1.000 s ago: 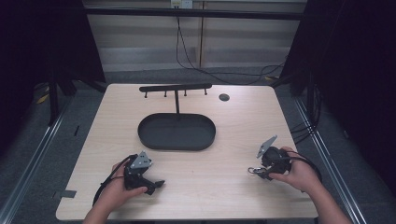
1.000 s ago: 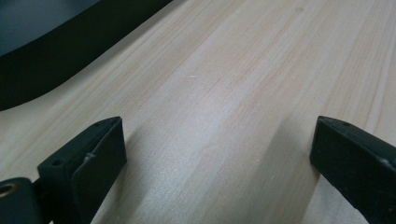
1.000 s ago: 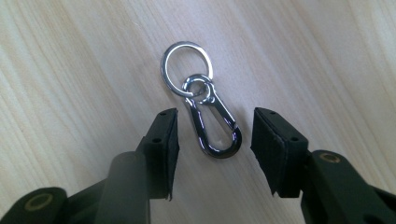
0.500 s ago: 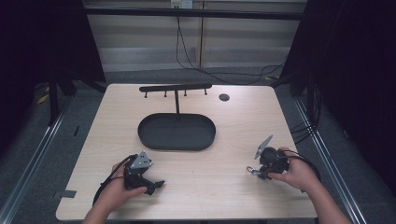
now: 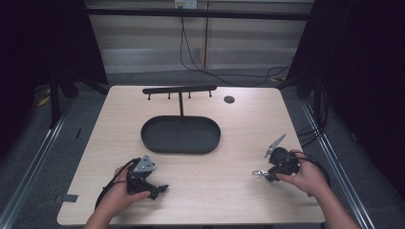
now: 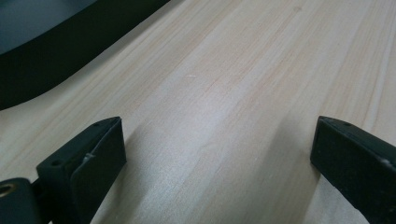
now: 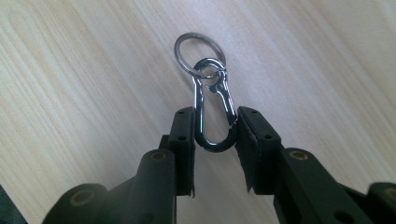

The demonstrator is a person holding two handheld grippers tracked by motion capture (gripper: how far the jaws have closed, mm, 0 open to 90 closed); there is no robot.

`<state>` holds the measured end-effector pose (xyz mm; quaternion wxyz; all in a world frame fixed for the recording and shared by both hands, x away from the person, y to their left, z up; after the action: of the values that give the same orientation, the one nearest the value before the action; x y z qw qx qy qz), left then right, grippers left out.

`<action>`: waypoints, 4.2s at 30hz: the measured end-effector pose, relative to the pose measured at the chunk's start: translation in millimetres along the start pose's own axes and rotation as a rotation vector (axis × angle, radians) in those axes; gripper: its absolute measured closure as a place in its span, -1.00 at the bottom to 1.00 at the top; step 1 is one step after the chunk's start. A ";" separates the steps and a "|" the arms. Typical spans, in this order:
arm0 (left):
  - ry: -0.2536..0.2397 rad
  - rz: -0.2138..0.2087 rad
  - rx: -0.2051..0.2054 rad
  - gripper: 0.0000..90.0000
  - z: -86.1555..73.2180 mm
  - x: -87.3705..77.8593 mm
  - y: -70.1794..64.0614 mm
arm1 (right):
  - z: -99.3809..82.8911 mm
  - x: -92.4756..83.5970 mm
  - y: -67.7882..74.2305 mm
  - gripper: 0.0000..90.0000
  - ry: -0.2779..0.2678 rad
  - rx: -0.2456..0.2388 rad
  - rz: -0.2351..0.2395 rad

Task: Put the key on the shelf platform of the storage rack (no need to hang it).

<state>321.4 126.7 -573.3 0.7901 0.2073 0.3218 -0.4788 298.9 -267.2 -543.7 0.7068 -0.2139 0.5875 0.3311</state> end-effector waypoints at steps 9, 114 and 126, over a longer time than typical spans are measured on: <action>-0.001 0.000 0.000 -0.93 0.0 0.0 0.0 | 8.2 -16.9 -1.9 0.53 -0.028 0.027 0.008; 0.008 -0.013 0.011 -1.00 0.1 1.0 -1.0 | 184.9 -62.7 12.2 0.53 -0.075 -0.047 -0.013; 0.004 -0.013 0.010 -1.00 0.4 1.2 -1.0 | 203.6 -64.1 19.6 0.53 -0.095 -0.071 -0.014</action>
<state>321.0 125.2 -573.9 0.7852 0.2099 0.3224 -0.4852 419.2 -126.7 -435.2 0.7280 -0.2268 0.5399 0.3565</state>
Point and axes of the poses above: each handheld gripper's, and its own axes: x roughly forward along the jaws, z roughly out of its top, y roughly to its left, the point moved 9 cm from there along x, roughly forward along the jaws, and after that the axes turned 4 degrees about x, right-handed, at the moved point
